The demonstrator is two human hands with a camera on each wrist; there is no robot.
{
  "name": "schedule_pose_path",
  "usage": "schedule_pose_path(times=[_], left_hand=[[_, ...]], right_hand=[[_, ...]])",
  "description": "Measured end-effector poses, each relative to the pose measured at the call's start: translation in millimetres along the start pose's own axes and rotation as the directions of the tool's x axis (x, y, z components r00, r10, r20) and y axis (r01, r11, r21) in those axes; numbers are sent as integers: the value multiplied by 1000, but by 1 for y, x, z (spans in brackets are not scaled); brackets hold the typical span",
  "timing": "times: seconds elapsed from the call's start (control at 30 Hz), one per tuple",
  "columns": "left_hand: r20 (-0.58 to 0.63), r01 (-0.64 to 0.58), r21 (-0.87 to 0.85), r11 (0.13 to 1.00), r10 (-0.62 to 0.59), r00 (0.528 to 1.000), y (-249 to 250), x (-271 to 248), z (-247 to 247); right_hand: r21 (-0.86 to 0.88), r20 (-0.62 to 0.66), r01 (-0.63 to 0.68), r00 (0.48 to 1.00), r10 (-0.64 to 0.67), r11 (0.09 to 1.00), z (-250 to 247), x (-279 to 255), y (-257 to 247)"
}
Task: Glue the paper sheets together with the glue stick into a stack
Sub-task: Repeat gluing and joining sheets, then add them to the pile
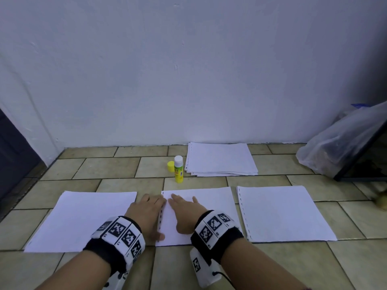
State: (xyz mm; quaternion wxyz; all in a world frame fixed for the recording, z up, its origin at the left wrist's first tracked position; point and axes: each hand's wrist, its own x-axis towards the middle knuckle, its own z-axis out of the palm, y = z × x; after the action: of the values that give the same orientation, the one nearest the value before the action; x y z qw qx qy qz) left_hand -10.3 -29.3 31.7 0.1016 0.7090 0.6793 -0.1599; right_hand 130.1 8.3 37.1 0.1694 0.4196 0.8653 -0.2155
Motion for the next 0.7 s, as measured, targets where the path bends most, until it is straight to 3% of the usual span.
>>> schedule_pose_path(times=[0.2,0.37,0.7], left_hand=[[50,-19,37,999,17,999,-1,0,-2],[58,-15,42,999,13,998,-1,1,-3],[47,-60,78,995,57,997,-4,6,-17]], right_hand=[[173,-46,-195,978,206,965,-16,-33,50],[196,-44,-407,905,422,892,-13,-35,84],[-122,-198,-381,914,354,917,-21,-28,71]])
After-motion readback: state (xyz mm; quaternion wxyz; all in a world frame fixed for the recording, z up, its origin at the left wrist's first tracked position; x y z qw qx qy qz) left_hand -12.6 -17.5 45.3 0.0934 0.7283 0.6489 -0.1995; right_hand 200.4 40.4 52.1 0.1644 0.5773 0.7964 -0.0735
